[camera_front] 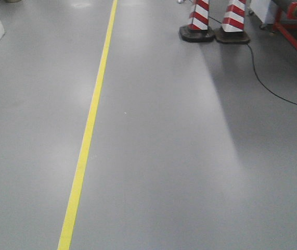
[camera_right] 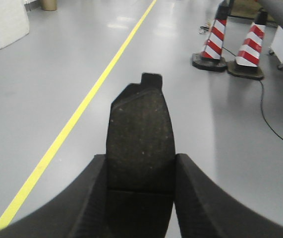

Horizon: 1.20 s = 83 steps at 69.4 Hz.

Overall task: Move and align brake pads A on conveyor
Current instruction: 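Drive the base away from the table holding a pad in each gripper, then drive past the red-and-white cones toward the dark conveyor belt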

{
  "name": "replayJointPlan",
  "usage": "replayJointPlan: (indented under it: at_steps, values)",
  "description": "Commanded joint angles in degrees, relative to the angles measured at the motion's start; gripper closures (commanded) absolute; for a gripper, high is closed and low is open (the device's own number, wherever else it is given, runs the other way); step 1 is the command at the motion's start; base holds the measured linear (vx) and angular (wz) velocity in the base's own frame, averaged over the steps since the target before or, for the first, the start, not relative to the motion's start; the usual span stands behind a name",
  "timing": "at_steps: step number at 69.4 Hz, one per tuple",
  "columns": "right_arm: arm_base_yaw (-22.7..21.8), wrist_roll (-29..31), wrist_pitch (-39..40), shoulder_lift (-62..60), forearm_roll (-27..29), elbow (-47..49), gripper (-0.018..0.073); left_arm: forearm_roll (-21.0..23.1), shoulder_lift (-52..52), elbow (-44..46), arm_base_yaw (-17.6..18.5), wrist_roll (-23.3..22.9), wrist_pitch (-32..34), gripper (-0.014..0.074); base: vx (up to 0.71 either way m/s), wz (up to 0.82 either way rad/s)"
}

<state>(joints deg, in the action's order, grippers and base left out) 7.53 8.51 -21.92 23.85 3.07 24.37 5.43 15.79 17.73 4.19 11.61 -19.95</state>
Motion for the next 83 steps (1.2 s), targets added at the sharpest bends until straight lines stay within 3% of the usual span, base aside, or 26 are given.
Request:
replayJointPlan:
  at_steps: [1, 83]
  values:
    - [-0.07, 0.62, 5.55, 0.22, 0.08, 1.78, 0.0463, 0.65, 0.21, 1.77, 0.37, -0.09, 5.76, 0.0413, 0.62, 0.23]
    - [-0.07, 0.56, 5.61, 0.22, 0.08, 1.78, 0.0463, 0.65, 0.21, 1.77, 0.37, -0.09, 5.76, 0.0413, 0.68, 0.05]
